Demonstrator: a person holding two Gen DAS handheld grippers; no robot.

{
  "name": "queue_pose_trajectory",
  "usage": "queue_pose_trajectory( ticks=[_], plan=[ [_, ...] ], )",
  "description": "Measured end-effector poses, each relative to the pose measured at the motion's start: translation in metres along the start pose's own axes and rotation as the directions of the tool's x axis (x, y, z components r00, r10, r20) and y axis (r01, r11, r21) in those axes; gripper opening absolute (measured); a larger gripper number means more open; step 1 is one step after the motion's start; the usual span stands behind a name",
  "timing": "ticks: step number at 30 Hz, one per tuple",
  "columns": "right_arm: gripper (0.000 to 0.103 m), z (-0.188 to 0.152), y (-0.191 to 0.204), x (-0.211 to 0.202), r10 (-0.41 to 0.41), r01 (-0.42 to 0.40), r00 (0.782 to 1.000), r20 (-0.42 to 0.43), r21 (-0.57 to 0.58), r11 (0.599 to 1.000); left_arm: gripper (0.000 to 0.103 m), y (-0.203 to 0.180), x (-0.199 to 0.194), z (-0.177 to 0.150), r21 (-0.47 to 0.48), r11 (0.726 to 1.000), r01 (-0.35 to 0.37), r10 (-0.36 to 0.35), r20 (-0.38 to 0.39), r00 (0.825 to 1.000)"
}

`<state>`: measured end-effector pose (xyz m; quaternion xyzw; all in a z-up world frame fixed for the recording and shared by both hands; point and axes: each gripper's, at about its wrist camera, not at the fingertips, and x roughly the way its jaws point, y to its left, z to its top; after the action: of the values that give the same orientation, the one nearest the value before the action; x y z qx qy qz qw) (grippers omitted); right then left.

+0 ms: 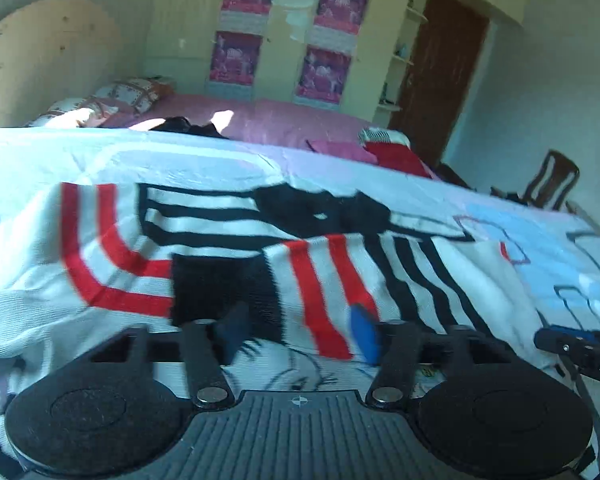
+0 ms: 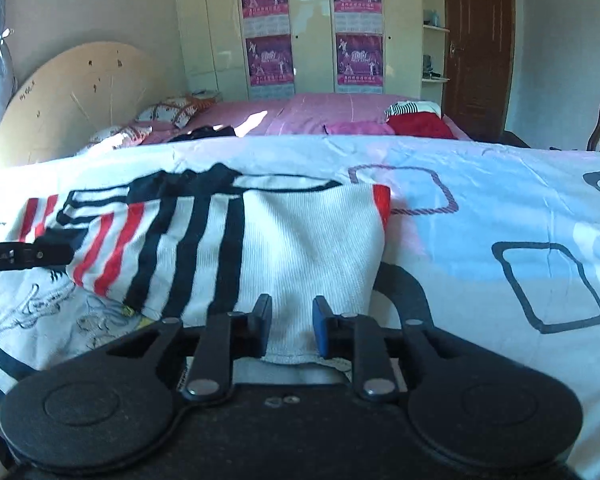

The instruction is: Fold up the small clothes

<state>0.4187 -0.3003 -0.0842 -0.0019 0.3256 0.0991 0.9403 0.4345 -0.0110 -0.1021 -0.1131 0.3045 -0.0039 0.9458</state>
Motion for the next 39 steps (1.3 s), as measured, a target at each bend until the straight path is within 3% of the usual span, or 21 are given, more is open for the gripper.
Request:
queue_pose_trajectory(
  ticks=[2, 4, 7, 8, 9, 10, 11, 13, 15, 16, 23, 26, 27, 28, 32, 36, 39],
  plan=[
    [0.023, 0.001, 0.003, -0.009, -0.022, 0.022, 0.999, 0.027, 0.016, 1.000, 0.082, 0.034, -0.028, -0.005, -0.080, 0.996, -0.031, 0.037, 0.069, 0.997],
    [0.024, 0.000, 0.002, -0.017, -0.035, 0.032, 0.999, 0.039, 0.057, 0.998, 0.081, 0.078, -0.051, -0.012, -0.175, 0.982, -0.078, 0.094, 0.086, 0.992],
    [0.026, -0.002, 0.004, -0.022, -0.052, 0.048, 0.998, 0.038, 0.100, 0.994, 0.076, 0.161, -0.081, -0.030, -0.352, 0.920, -0.171, 0.217, 0.095, 0.972],
    [0.026, -0.002, 0.007, -0.022, -0.056, 0.052, 0.998, 0.031, 0.106, 0.993, 0.070, 0.196, -0.090, -0.036, -0.426, 0.881, -0.208, 0.265, 0.079, 0.961],
    [0.026, -0.003, 0.011, -0.021, -0.060, 0.057, 0.998, 0.023, 0.107, 0.993, 0.055, 0.226, -0.097, -0.043, -0.498, 0.839, -0.220, 0.289, 0.064, 0.955],
    [0.026, -0.003, 0.017, -0.020, -0.062, 0.060, 0.998, 0.018, 0.103, 0.993, 0.050, 0.252, -0.104, -0.049, -0.561, 0.797, -0.225, 0.308, 0.056, 0.950],
    [0.026, -0.003, 0.024, -0.020, -0.062, 0.061, 0.998, 0.013, 0.095, 0.994, 0.050, 0.282, -0.110, -0.057, -0.629, 0.742, -0.233, 0.338, 0.051, 0.940],
    [0.026, -0.002, 0.039, -0.018, -0.063, 0.062, 0.998, 0.005, 0.077, 0.995, 0.050, 0.321, -0.119, -0.067, -0.710, 0.669, -0.219, 0.367, 0.059, 0.929],
    [0.026, 0.000, 0.054, -0.017, -0.060, 0.060, 0.998, 0.004, 0.070, 0.996, 0.049, 0.358, -0.118, -0.076, -0.788, 0.597, -0.150, 0.325, 0.067, 0.943],
    [0.026, 0.002, 0.062, -0.017, -0.058, 0.057, 0.998, 0.006, 0.067, 0.996, 0.049, 0.371, -0.115, -0.079, -0.811, 0.576, -0.105, 0.300, 0.090, 0.950],
    [0.026, 0.014, 0.111, -0.021, -0.048, 0.047, 0.998, 0.036, 0.038, 0.998, 0.048, 0.402, -0.085, -0.070, -0.823, 0.567, -0.037, 0.296, 0.161, 0.942],
    [0.026, 0.017, 0.119, -0.024, -0.060, 0.058, 0.997, 0.045, 0.036, 0.998, 0.026, 0.415, -0.073, -0.070, -0.837, 0.546, -0.030, 0.309, 0.168, 0.936],
    [0.026, 0.018, 0.119, -0.024, -0.066, 0.064, 0.997, 0.048, 0.038, 0.997, 0.009, 0.421, -0.071, -0.074, -0.846, 0.532, -0.033, 0.313, 0.160, 0.936],
    [0.027, 0.018, 0.119, -0.024, -0.073, 0.071, 0.996, 0.049, 0.042, 0.997, 0.008, 0.425, -0.068, -0.077, -0.847, 0.531, -0.020, 0.304, 0.169, 0.938],
    [0.026, 0.017, 0.107, -0.016, -0.118, 0.115, 0.993, 0.030, 0.090, 0.989, 0.008, 0.423, -0.062, -0.072, -0.824, 0.566, -0.034, 0.297, 0.165, 0.940],
    [0.026, 0.012, 0.093, -0.003, -0.173, 0.174, 0.985, -0.021, 0.137, 0.975, 0.005, 0.417, -0.071, -0.067, -0.808, 0.587, -0.052, 0.335, 0.183, 0.924],
    [0.026, 0.008, 0.086, -0.001, -0.180, 0.182, 0.983, -0.029, 0.143, 0.973, 0.005, 0.405, -0.084, -0.050, -0.759, 0.646, -0.074, 0.351, 0.209, 0.913]
  ],
)
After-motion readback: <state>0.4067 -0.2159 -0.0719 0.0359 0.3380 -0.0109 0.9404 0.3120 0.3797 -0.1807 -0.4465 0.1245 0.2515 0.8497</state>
